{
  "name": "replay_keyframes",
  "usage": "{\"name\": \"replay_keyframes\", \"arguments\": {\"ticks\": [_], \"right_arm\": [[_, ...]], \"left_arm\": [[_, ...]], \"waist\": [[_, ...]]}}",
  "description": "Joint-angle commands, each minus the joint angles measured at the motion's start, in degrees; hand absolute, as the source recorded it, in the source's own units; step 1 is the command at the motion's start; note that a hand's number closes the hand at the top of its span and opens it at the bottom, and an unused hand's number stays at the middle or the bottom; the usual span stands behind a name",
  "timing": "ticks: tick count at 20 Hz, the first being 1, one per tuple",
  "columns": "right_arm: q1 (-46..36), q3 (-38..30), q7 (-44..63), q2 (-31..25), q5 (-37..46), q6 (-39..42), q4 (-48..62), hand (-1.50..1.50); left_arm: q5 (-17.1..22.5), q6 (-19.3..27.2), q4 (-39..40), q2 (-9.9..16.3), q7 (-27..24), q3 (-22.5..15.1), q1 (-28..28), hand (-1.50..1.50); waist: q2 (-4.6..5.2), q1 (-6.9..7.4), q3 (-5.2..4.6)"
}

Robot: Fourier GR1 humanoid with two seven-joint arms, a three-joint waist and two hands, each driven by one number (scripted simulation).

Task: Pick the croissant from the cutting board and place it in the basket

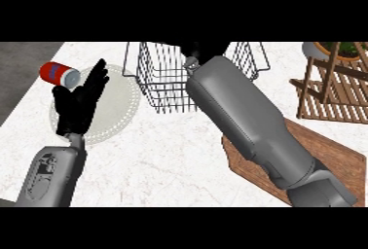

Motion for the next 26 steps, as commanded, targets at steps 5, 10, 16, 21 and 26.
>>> {"name": "replay_keyframes", "arguments": {"ticks": [5,10,16,21,26], "right_arm": [[-8.65,-2.03,14.36,0.25,1.48,-0.76,13.29,1.50],[-10.86,-4.04,15.09,0.25,-0.32,-2.12,18.98,1.50],[-11.57,-3.16,16.24,0.25,-2.01,-2.66,24.37,1.50],[-11.26,-2.69,15.50,0.26,-4.80,-4.97,26.06,1.50],[-10.40,-2.65,11.97,0.26,-8.83,-9.31,25.91,1.50]], "left_arm": [[0.11,0.11,0.09,0.38,-1.09,0.66,-0.04,0.00],[-0.32,0.85,0.98,-0.30,-1.89,0.55,0.17,0.00],[-0.41,0.79,0.42,0.20,-0.35,0.61,-1.09,0.00],[0.19,0.08,-0.36,-0.24,-1.90,0.39,2.38,0.00],[1.16,0.13,-0.51,0.70,-0.15,1.99,0.58,0.00]], "waist": [[0.49,0.29,0.06],[0.92,-0.33,0.13],[0.58,-0.93,0.21],[0.15,-1.25,0.25],[0.17,-1.88,0.33]]}}
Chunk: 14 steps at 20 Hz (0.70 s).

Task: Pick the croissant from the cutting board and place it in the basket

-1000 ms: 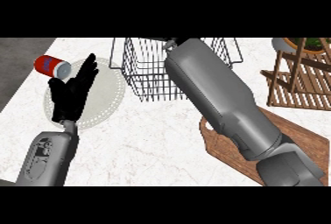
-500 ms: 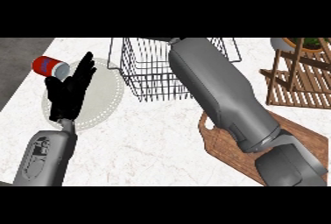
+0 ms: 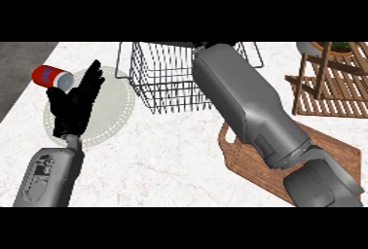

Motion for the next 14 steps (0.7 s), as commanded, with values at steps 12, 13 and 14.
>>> {"name": "replay_keyframes", "arguments": {"ticks": [12,13,14], "right_arm": [[-6.80,13.26,-0.13,0.22,5.44,26.11,13.88,1.50],[-7.40,13.81,1.04,0.22,5.76,26.28,14.31,1.50],[-6.81,13.88,0.44,0.22,5.40,26.25,13.74,1.50]], "left_arm": [[-0.13,-0.23,-0.84,0.64,-1.45,0.42,3.14,0.00],[0.00,-0.59,-0.52,1.00,-0.11,0.39,1.12,0.00],[0.49,-0.28,0.03,0.80,-1.08,1.18,1.43,0.00]], "waist": [[-0.41,-1.55,-0.05],[-0.01,-0.87,-0.07],[0.07,-1.08,-0.06]]}}
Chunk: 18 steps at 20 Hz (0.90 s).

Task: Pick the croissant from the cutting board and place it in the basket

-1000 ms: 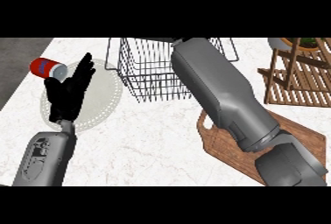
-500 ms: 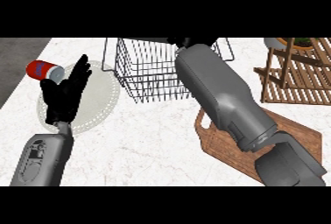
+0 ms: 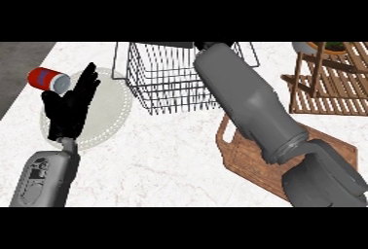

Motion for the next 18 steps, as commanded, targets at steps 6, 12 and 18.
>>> {"name": "replay_keyframes", "arguments": {"ticks": [6,12,18], "right_arm": [[-1.83,1.22,3.48,0.01,-2.27,15.45,-2.27,1.50],[-0.72,-3.55,0.51,0.01,-8.44,21.15,0.56,1.50],[0.57,-1.94,2.49,0.01,-9.18,22.23,-2.13,1.50]], "left_arm": [[-0.59,0.47,0.21,-0.23,-1.33,-0.05,1.38,0.00],[0.41,0.18,-1.84,0.81,2.09,0.88,-0.74,0.00],[-0.60,0.84,-0.84,-1.26,-0.88,-0.63,2.21,0.00]], "waist": [[-0.07,-0.79,0.10],[-0.01,-1.06,0.18],[0.04,-0.71,0.13]]}}
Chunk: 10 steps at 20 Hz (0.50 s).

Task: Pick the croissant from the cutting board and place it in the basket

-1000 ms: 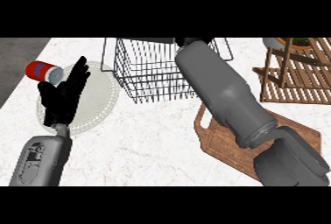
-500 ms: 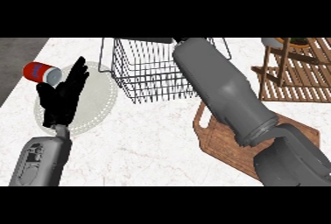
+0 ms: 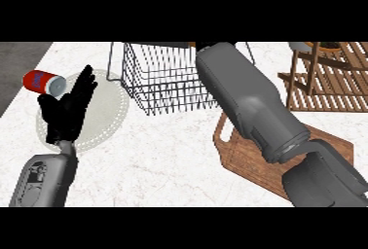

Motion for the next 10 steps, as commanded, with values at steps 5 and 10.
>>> {"name": "replay_keyframes", "arguments": {"ticks": [5,10], "right_arm": [[4.66,3.18,5.82,0.18,-0.25,3.20,-3.53,1.50],[5.32,4.13,7.07,0.18,-1.14,7.32,-4.66,1.50]], "left_arm": [[-1.33,1.63,-0.19,-2.16,-0.86,-1.50,0.69,0.00],[-0.57,0.90,1.36,-0.10,-0.56,0.56,-0.78,0.00]], "waist": [[0.07,-0.13,0.03],[-0.20,-1.28,0.04]]}}
